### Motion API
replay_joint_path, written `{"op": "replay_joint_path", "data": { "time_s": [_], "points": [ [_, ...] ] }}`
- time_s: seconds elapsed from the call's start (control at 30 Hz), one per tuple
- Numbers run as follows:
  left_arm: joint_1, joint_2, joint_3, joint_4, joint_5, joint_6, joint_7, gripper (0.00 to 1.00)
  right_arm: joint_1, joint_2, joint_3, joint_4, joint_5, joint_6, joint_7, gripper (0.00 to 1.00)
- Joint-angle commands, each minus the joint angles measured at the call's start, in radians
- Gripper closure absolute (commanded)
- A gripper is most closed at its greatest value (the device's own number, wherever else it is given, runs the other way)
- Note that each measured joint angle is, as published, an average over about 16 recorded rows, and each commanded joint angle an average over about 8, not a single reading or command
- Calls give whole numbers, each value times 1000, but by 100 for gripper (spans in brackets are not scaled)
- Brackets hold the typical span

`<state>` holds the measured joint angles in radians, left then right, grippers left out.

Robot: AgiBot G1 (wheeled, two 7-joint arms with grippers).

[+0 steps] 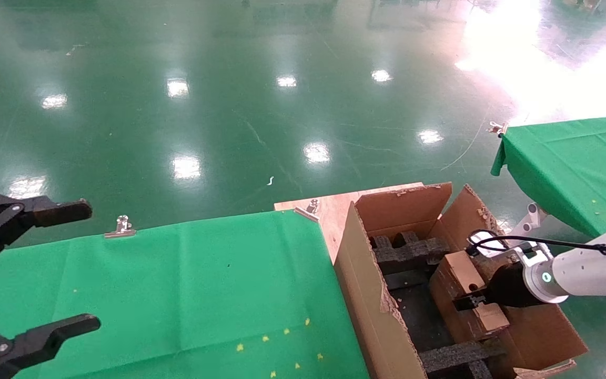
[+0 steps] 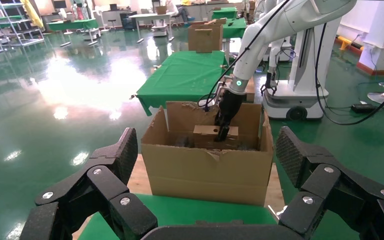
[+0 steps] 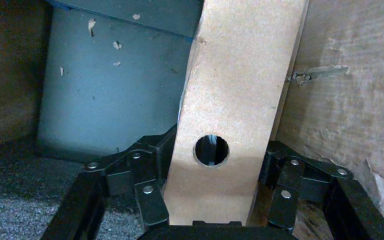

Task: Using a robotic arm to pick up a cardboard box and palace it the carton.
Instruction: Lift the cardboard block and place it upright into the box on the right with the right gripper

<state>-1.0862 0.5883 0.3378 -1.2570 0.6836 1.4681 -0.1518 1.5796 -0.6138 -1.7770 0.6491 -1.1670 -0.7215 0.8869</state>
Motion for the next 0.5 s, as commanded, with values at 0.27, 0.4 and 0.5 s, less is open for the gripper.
{"op": "replay_joint_path", "data": {
  "time_s": [0.27,0.4,0.5],
  "points": [
    [0,0,0,0,0,0,0,0,3,10,2,6,-2,14,0,0],
    [0,0,0,0,0,0,0,0,14,20,4,15,-5,15,-1,0],
    [0,0,0,0,0,0,0,0,28,28,5,25,-11,13,-3,0]
  ]
}}
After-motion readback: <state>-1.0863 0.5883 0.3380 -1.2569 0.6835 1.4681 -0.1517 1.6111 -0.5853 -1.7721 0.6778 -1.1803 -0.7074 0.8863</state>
